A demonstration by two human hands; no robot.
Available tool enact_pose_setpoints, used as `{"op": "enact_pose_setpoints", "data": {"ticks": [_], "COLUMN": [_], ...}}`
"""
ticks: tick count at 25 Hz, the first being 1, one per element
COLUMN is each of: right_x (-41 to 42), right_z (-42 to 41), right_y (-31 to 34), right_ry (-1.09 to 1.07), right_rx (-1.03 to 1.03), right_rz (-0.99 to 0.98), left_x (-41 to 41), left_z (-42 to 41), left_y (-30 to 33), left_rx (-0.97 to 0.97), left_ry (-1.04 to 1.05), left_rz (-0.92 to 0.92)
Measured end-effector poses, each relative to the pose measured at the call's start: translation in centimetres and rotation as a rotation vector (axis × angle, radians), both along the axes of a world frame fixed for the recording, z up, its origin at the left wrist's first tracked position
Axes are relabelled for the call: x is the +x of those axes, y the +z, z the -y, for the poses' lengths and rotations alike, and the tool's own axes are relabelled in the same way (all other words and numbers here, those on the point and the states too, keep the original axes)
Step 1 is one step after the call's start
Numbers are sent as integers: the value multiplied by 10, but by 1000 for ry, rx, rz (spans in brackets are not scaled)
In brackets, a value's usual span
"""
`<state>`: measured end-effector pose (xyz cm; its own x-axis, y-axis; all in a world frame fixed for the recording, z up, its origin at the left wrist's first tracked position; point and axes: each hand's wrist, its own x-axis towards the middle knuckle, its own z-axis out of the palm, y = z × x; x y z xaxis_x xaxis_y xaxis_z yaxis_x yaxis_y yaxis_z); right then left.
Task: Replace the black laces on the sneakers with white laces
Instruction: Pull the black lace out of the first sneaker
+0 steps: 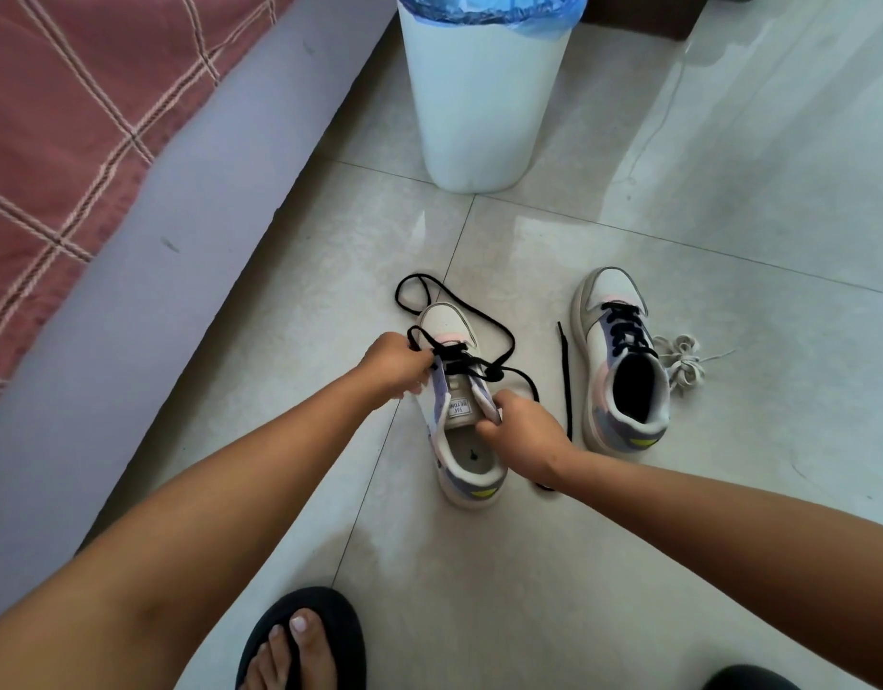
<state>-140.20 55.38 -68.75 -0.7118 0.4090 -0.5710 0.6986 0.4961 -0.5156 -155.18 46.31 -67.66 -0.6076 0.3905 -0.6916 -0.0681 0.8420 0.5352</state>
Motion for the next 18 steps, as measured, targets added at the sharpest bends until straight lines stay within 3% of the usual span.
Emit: {"op": "enact_pose_setpoints", "data": {"ticks": [1,3,5,6,7,9,11,14,16,18], "right_x": [0,-1,-1,-1,-1,-1,-2,-2,-1,-1], "right_z": [-1,-4,-8,-10,-11,-12,-12,-13,-15,-17], "right_y": [0,2,3,3,3,3,3,3,4,4], "right_ry": [0,-27,-69,-78,-73,-29,33,62,50,46], "right_rx": [-2,-5,-3,5,18,52,93,113,102,99], "right_rz": [-2,1,-1,-6,-8,-8,-6,-1,-6,-4], "left_x": [-5,-20,-34,-39,-37,-19,2,8,-2,-16], "left_z": [4,10,19,24,26,23,14,11,18,29], "left_y": [-1,7,10,8,8,7,1,-3,-7,-8], "left_rx": [-84,-333,-427,-437,-382,-185,10,262,196,-100], "left_ry": [-139,-449,-482,-390,-229,70,233,315,43,-396], "left_rz": [-167,-670,-856,-783,-596,-46,178,190,1,-406]}}
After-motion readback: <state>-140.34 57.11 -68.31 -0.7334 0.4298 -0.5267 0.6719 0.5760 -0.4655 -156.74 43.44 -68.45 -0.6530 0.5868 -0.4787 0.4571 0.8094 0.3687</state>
